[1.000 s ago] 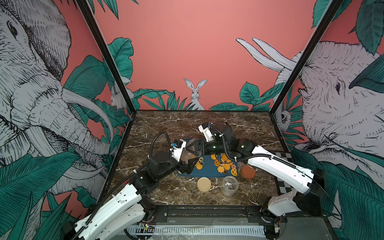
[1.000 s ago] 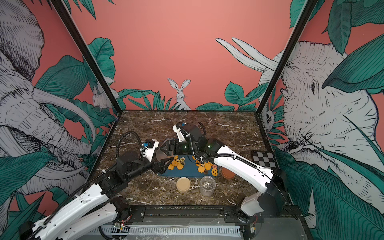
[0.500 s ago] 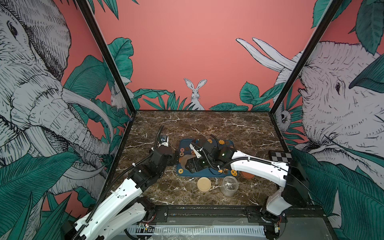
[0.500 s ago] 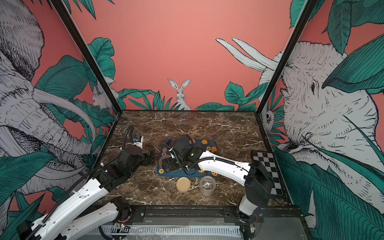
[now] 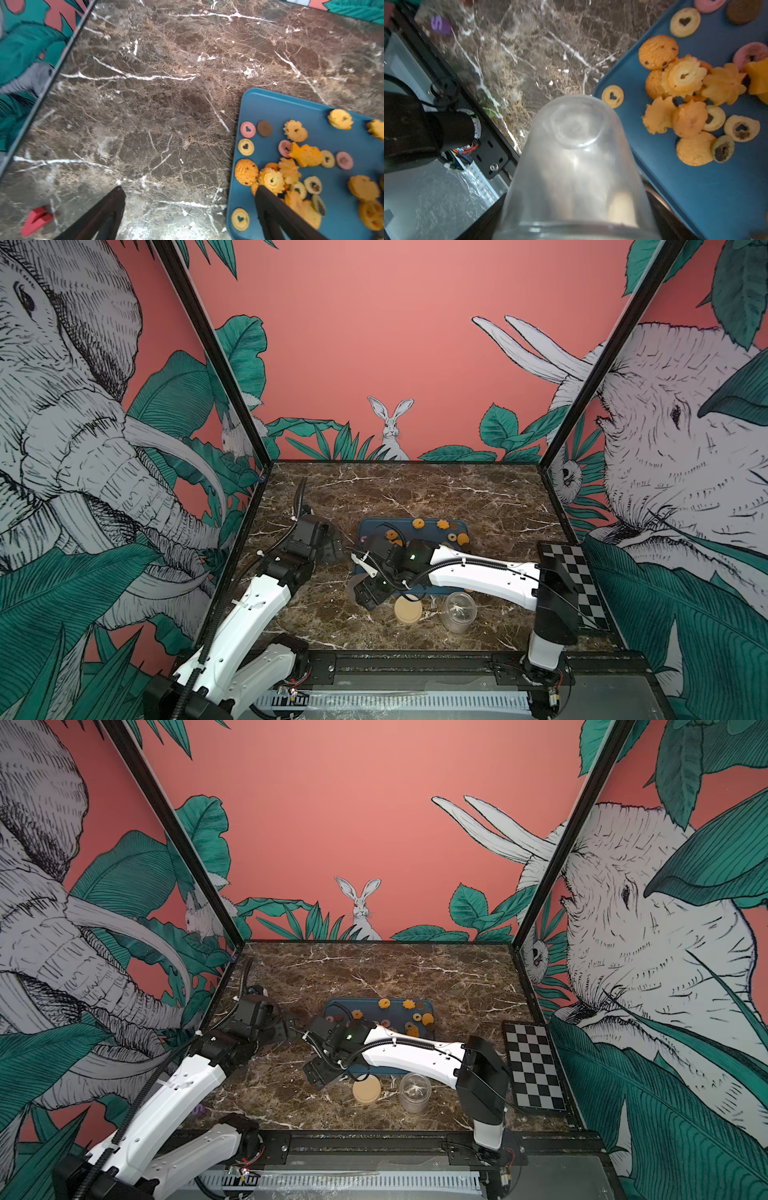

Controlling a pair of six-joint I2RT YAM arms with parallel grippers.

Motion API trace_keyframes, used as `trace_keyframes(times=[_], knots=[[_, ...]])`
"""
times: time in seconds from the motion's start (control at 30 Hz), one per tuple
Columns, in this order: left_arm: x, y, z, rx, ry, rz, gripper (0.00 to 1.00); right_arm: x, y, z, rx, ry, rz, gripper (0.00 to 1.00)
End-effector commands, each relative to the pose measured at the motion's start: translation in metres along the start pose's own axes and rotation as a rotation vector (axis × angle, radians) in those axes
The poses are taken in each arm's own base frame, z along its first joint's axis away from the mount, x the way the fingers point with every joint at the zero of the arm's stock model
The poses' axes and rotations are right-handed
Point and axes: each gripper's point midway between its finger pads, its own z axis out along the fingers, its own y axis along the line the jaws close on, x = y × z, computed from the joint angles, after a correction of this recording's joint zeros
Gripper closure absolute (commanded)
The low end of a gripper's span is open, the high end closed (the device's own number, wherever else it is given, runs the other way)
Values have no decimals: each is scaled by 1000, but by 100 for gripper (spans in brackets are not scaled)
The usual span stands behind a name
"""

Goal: Pour the cookies out of the jar
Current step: Place the jar at the center of the board.

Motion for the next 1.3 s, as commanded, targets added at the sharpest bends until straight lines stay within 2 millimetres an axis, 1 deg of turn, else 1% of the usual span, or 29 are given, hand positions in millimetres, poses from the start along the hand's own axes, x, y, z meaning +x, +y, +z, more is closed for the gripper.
trace_keyframes(times=[0.0, 0.07, 0.23, 0.3, 0.47, 0.67, 0.73, 0.77, 0.87, 0.93, 0.97, 1.0, 1.2, 1.27], knots=[[8, -8, 3, 70, 35, -75, 1, 19, 1, -8, 75, 132, -64, 100], [10, -7, 6, 69, 39, -88, 1, 23, 0, -3, 125, 172, -88, 100], [17, -3, 10, 55, 58, -82, 5, 21, 5, 8, 133, 217, -105, 100], [20, -1, 11, 50, 65, -74, 5, 22, 3, 12, 149, 232, -105, 100], [21, -3, 12, 55, 75, -64, 5, 23, 3, 24, 158, 263, -117, 100], [22, -6, 15, 66, 85, -58, 6, 25, 3, 33, 160, 283, -117, 100], [22, -4, 15, 54, 86, -58, 6, 27, 4, 37, 156, 295, -119, 98], [22, -3, 16, 50, 87, -57, 6, 28, 4, 38, 156, 301, -122, 91], [23, -3, 16, 49, 91, -55, 5, 29, 5, 39, 157, 303, -128, 64], [23, -4, 17, 50, 93, -56, 5, 27, 5, 38, 156, 291, -130, 11], [23, -4, 17, 50, 93, -58, 5, 25, 6, 37, 155, 285, -132, 4], [23, -4, 17, 51, 93, -58, 5, 24, 6, 36, 155, 280, -134, 1], [22, -5, 17, 51, 97, -54, 5, 19, 11, 29, 131, 254, -145, 1], [20, -5, 15, 50, 90, -51, 5, 18, 13, 22, 125, 244, -148, 1]])
